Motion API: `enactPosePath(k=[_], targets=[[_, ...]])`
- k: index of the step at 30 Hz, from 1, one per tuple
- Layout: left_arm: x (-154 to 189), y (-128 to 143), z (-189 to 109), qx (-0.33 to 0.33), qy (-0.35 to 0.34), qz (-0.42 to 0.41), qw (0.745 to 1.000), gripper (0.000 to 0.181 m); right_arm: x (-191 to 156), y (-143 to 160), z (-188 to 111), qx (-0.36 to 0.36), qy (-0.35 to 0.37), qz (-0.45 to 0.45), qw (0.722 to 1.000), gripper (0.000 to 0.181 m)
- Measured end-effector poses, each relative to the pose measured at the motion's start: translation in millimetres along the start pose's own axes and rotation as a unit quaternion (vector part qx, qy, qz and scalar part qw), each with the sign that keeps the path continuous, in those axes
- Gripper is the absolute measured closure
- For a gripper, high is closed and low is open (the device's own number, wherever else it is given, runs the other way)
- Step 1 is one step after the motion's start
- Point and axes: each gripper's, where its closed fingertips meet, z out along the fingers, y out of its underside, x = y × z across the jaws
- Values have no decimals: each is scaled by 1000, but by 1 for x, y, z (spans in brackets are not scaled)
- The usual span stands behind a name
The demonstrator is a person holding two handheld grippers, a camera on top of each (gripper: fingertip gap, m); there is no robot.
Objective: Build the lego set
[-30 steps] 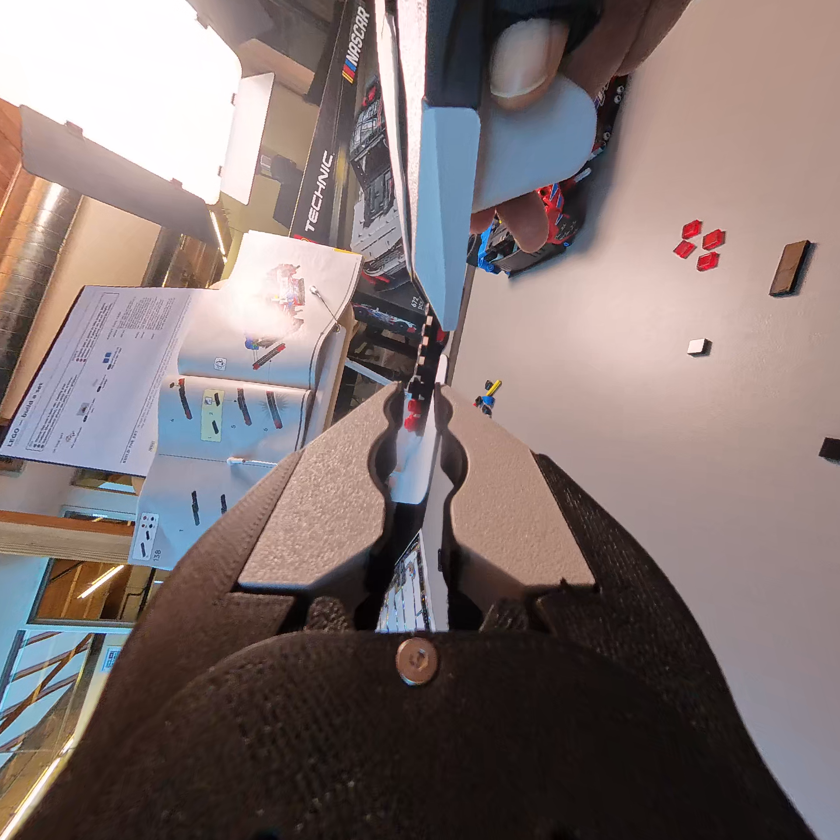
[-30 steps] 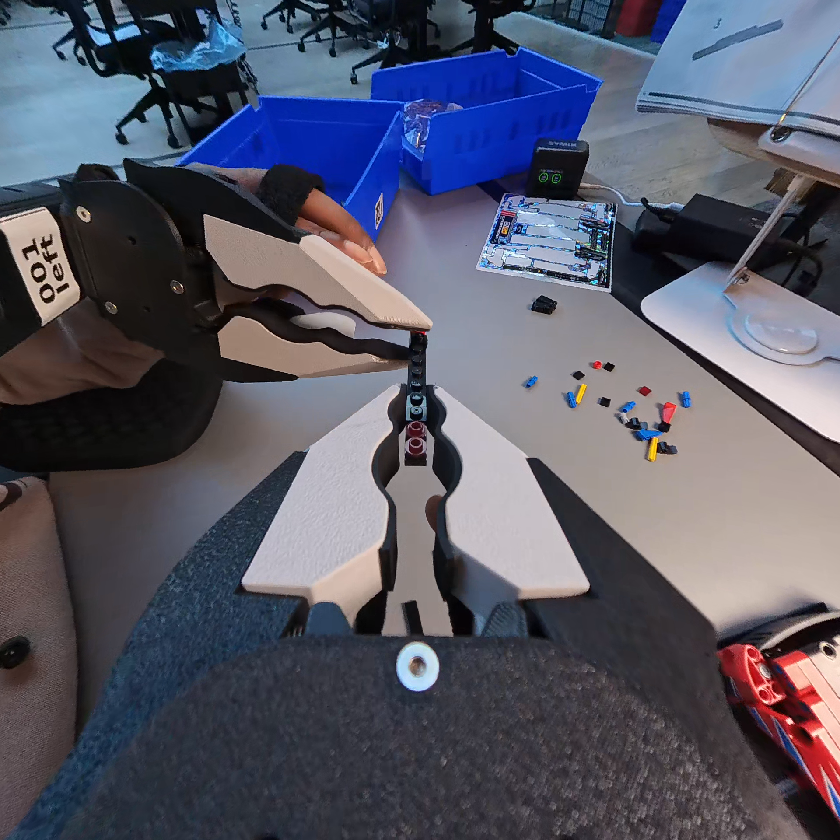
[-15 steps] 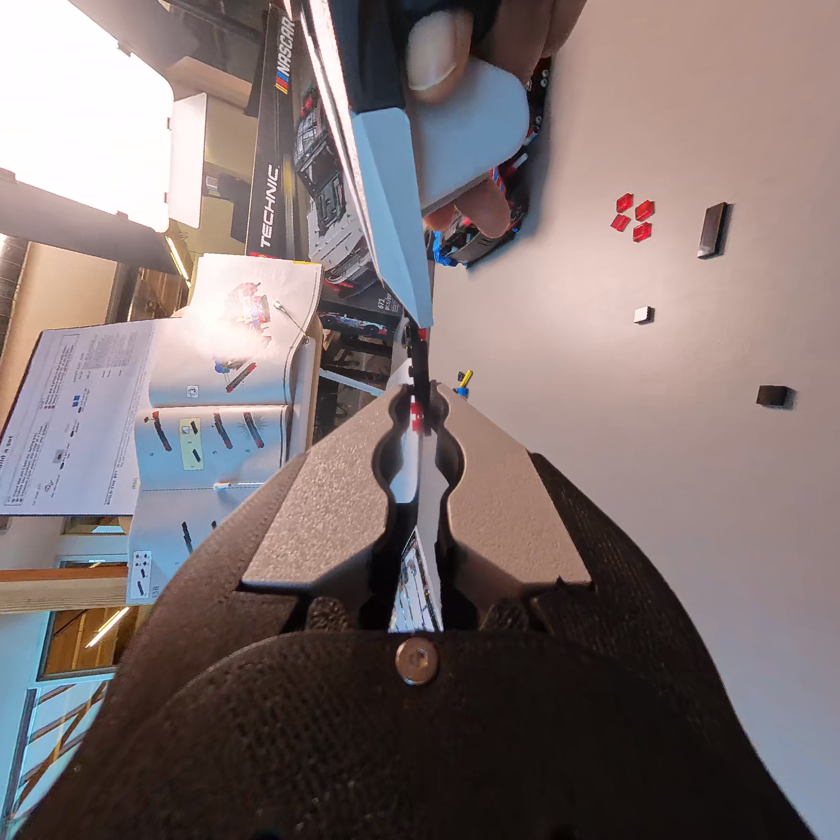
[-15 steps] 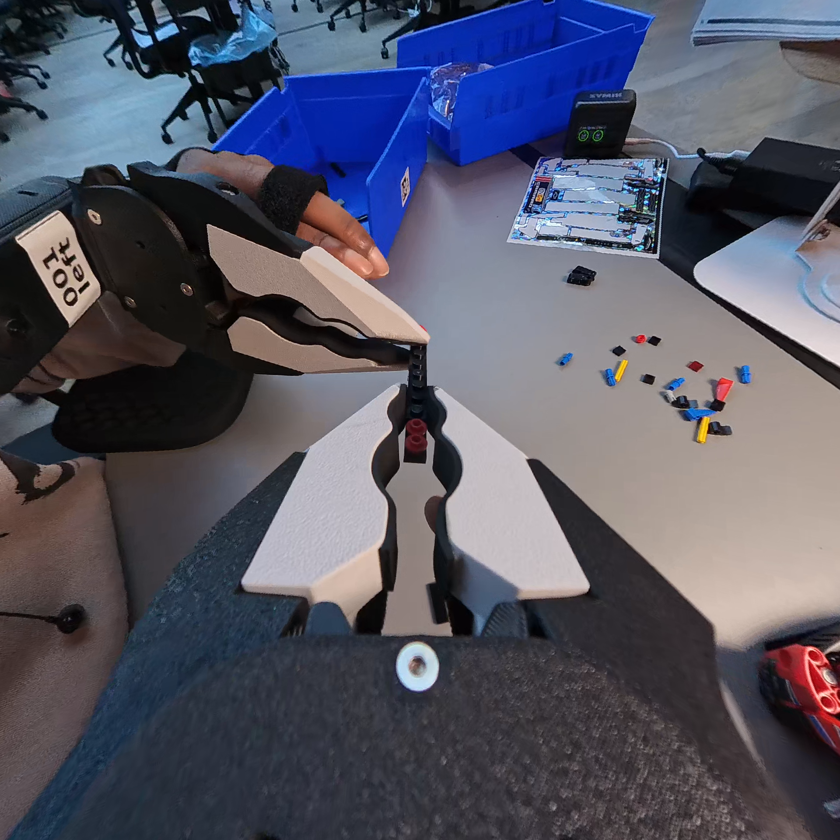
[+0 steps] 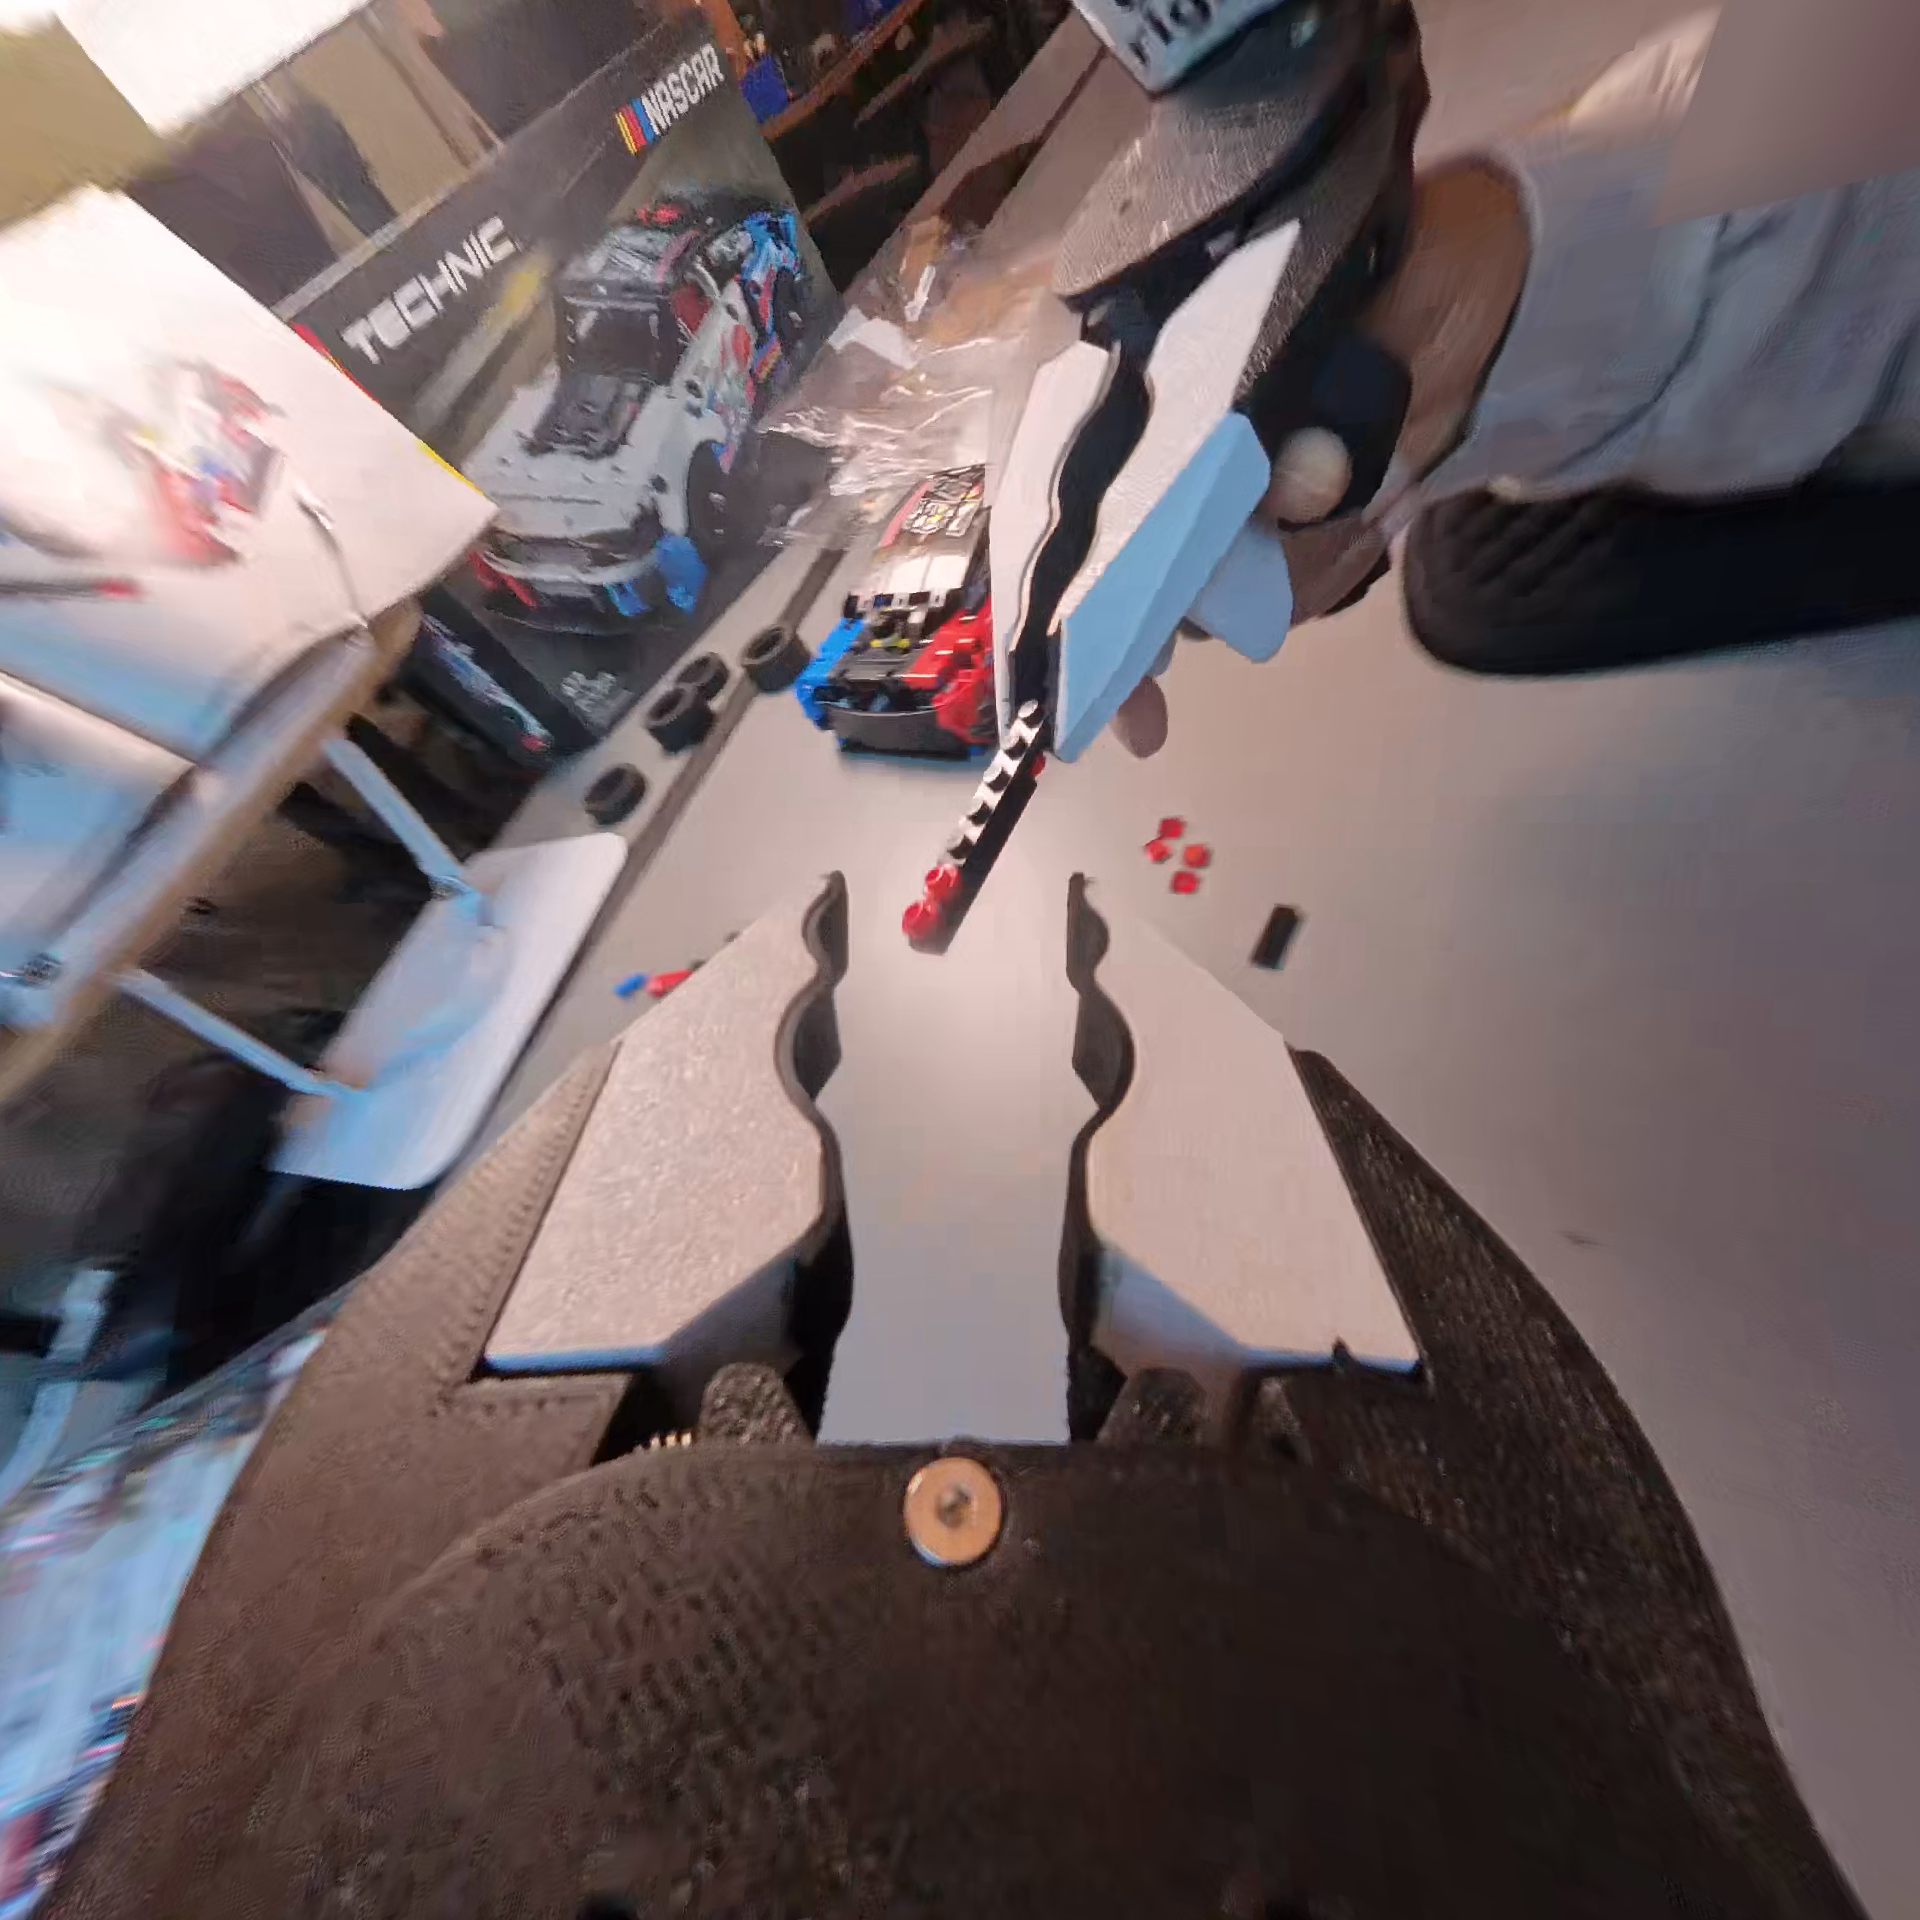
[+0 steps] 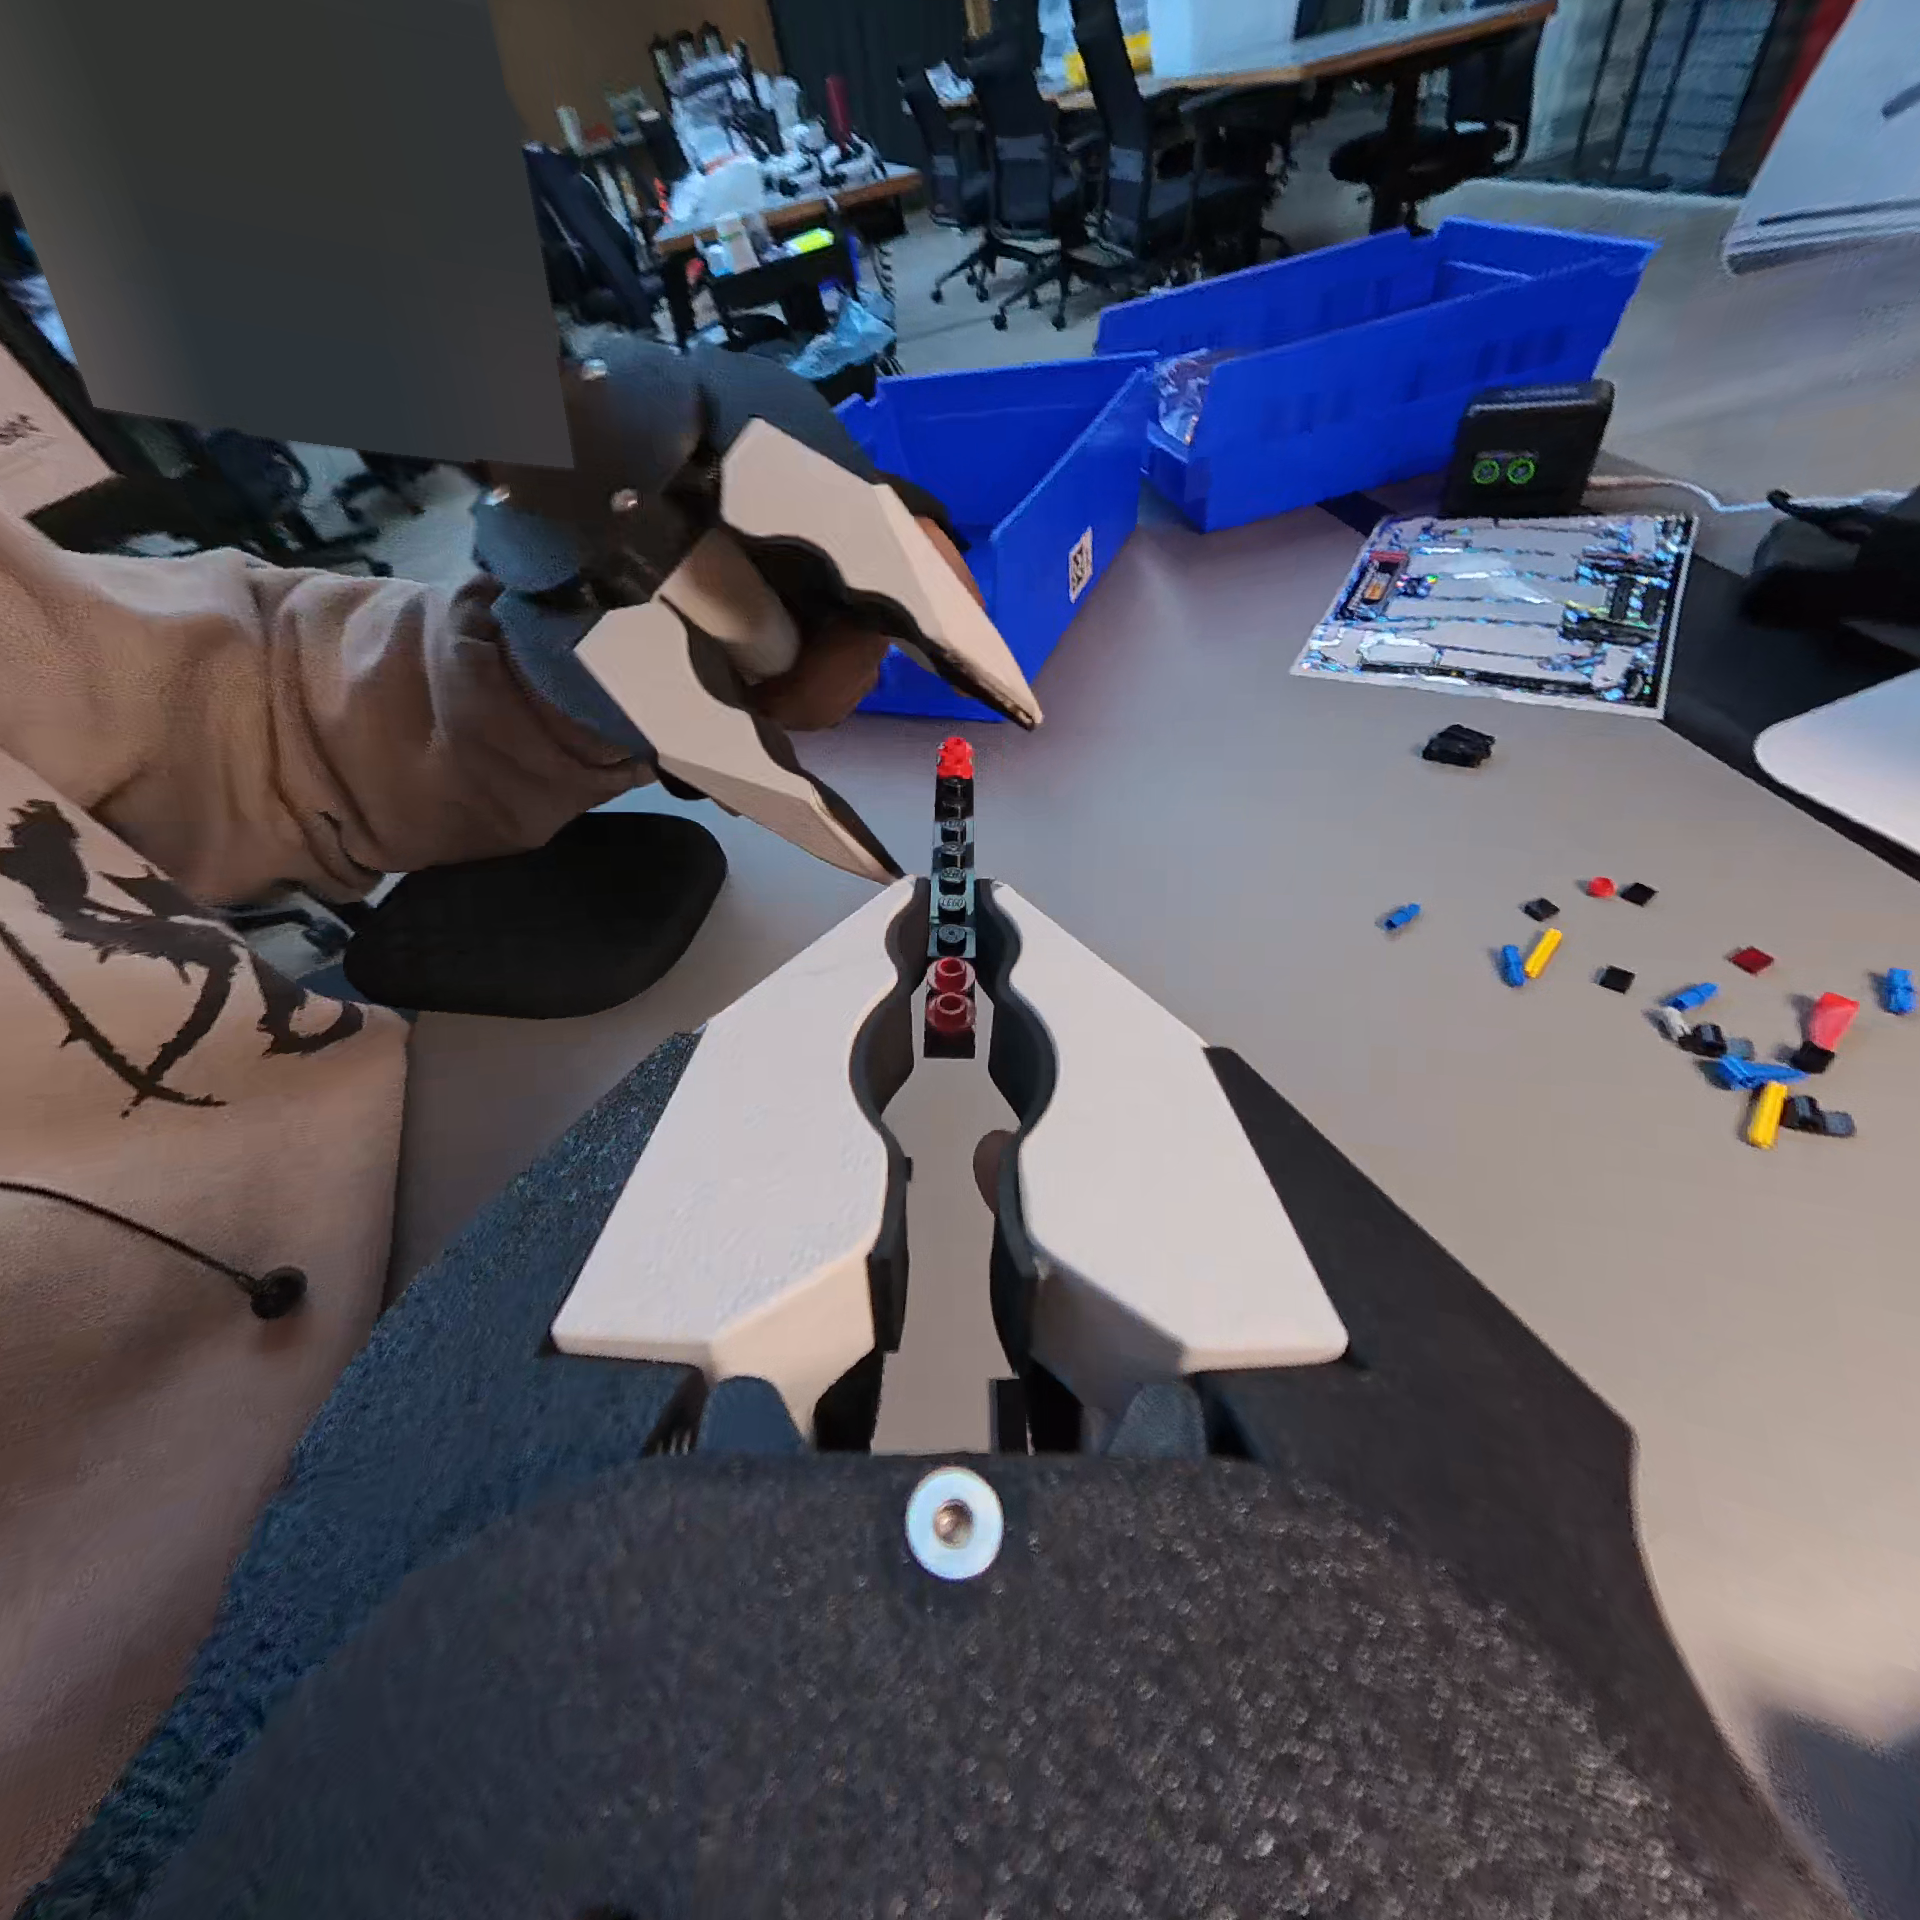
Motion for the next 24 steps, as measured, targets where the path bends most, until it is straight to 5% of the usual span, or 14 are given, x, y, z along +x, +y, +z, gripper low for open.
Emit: enactPosePath(k=[1,4,10,20,24], targets=[[3,-2,-2,18,34,-62,997,139,-2,-1,-3,12,-17,0,1000,176],[10,-13,-8,90,114,-201,969,145,-13,-5,-10,49,-78,21,996,176],[16,-25,-8,144,185,-314,920,174,-17,-7,-10,69,-148,119,979,176],[-3,-9,-14,188,217,-475,831,177,1,-12,-27,113,-81,15,990,153],[-5,-6,-16,192,221,-486,824,177,7,-10,-24,111,-69,30,991,156]])
